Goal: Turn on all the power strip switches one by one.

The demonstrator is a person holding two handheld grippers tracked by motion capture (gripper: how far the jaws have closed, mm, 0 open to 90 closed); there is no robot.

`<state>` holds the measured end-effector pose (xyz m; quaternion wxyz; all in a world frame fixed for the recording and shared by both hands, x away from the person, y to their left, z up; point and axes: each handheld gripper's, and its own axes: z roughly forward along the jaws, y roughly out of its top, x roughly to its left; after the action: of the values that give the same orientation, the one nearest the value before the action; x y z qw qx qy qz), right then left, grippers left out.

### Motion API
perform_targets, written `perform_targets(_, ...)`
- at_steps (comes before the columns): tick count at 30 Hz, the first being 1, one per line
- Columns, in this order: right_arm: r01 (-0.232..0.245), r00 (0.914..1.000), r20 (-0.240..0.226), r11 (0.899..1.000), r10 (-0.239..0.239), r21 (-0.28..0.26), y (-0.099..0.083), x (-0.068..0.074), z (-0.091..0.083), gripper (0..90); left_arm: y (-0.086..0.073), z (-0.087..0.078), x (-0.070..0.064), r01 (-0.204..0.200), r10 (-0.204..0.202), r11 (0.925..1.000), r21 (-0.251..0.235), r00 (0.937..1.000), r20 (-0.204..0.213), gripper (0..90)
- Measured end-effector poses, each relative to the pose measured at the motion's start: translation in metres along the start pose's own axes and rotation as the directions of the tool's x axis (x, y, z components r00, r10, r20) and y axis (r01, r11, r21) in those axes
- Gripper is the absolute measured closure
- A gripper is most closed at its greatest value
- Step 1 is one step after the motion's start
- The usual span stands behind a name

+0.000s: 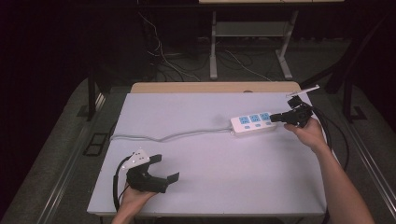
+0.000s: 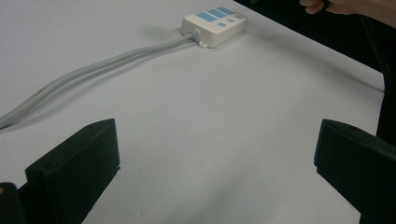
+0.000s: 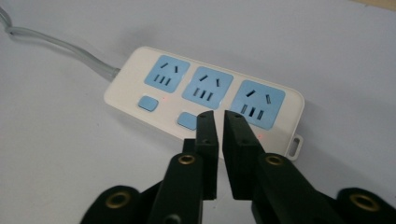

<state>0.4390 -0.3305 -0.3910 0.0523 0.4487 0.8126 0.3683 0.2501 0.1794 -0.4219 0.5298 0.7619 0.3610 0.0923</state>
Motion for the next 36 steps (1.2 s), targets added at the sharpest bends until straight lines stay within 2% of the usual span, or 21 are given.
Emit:
perform_targets(2,0.000,1.0000,0.007,1.000,0.000,-0.010,0.000,0.004,-0.004,78.1,0.000,0.000,0.000,-0.001,0.001,1.0000,0.000,1.0000,0.001,0.0)
perform_targets(7,-0.036,0.9991,0.018,0.999,0.037,-0.036,-0.002,0.012,-0.015,57.1,0.000,-0.001,-0.001,0.004,-0.004,1.0000,-0.007,1.0000,0.001,0.0)
perform_targets(13,-0.083,0.9957,0.032,0.991,0.086,-0.108,-0.010,0.027,-0.026,18.4,0.000,-0.002,0.000,0.008,-0.008,0.9998,-0.015,1.0000,0.001,0.0)
perform_targets(16,-0.105,0.9939,0.024,0.988,0.108,-0.115,-0.014,0.033,-0.031,2.4,0.000,-0.002,-0.001,0.007,-0.006,0.9998,-0.019,1.0000,0.003,0.0)
perform_targets(20,-0.105,0.9944,-0.007,0.982,0.106,-0.158,-0.023,0.045,-0.039,0.3,0.000,-0.002,0.000,0.008,-0.008,0.9997,-0.021,1.0000,0.005,0.0)
perform_targets(32,-0.084,0.9948,-0.072,0.980,0.072,-0.183,-0.065,0.074,-0.048,0.3,0.000,-0.003,0.000,0.013,-0.013,0.9997,-0.023,0.9999,0.001,0.0)
perform_targets(36,-0.104,0.9911,-0.104,0.971,0.083,-0.215,-0.082,0.082,-0.051,0.3,0.000,-0.002,0.000,0.014,-0.014,0.9997,-0.021,0.9999,0.003,0.0)
